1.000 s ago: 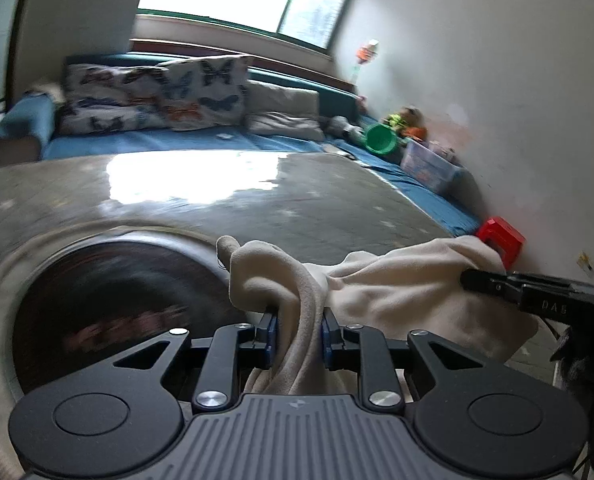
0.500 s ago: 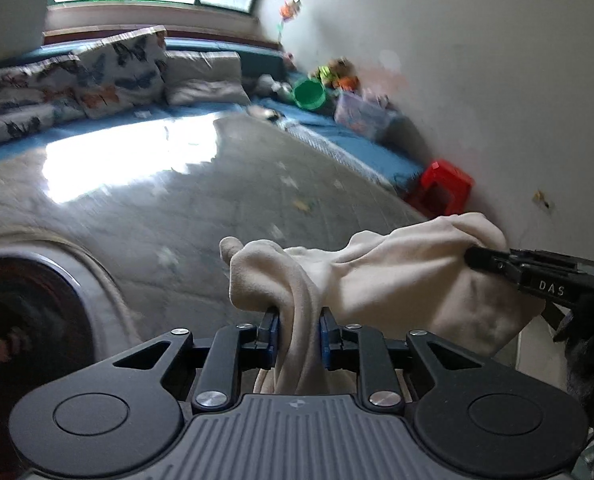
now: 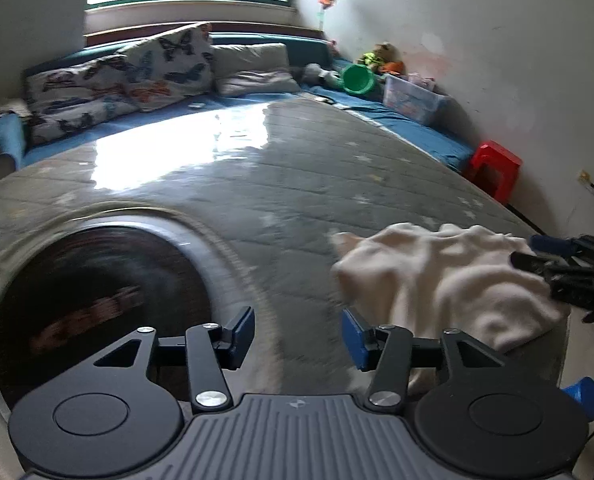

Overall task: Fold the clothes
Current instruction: 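Lift the sweatshirt with both grippers, carry it past the hob, release, then press the moved sweatshirt flat with both open grippers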

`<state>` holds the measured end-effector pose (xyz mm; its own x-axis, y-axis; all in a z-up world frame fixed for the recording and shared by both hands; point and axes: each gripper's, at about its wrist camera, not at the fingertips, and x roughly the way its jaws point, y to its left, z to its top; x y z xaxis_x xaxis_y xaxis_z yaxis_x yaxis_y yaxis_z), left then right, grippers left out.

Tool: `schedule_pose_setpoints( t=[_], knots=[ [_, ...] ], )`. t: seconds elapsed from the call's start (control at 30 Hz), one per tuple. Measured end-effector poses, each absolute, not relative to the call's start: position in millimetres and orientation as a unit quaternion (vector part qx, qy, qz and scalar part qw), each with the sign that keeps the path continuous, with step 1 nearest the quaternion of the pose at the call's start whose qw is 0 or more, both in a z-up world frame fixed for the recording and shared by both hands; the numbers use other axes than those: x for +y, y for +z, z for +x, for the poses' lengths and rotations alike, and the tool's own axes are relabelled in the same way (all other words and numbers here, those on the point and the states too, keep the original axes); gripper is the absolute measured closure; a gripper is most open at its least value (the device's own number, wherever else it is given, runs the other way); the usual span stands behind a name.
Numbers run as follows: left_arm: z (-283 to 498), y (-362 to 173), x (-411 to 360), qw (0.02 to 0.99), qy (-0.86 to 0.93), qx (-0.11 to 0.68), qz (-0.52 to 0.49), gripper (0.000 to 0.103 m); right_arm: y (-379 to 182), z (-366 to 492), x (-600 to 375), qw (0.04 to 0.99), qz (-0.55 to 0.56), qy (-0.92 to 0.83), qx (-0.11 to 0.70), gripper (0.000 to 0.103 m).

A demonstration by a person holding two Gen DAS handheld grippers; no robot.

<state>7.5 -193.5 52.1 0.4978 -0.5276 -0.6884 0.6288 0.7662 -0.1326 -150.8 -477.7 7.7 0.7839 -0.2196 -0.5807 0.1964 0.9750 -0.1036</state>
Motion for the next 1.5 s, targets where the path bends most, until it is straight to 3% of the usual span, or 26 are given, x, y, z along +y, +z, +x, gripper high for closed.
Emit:
schedule_pose_setpoints(
  t=[0.37, 0.7, 1.13, 1.5],
  knots=[
    [-8.7, 57.1, -113.6, 0.882, -0.267, 0.377, 0.099, 0.044, -17.8, -148.3, -410.2, 0.944, -0.039, -0.031, 0.325, 0.05],
    [-22.8, 45.6, -148.9, 0.86, -0.333, 0.379, 0.075, 0.044, 14.5, -127.2, -427.5, 0.949, 0.009, -0.006, 0.315, 0.052],
    [-25.9, 37.1, -149.5, 0.853, -0.34, 0.39, 0.069, 0.043, -7.4, -48.3, -445.8, 0.93, 0.043, -0.017, 0.364, 0.054],
    [-32.2, 42.6, -205.1, 0.831, -0.397, 0.38, 0.083, 0.038, 2.8, -67.5, -464.0, 0.936, 0.052, -0.04, 0.346, 0.054]
  ],
)
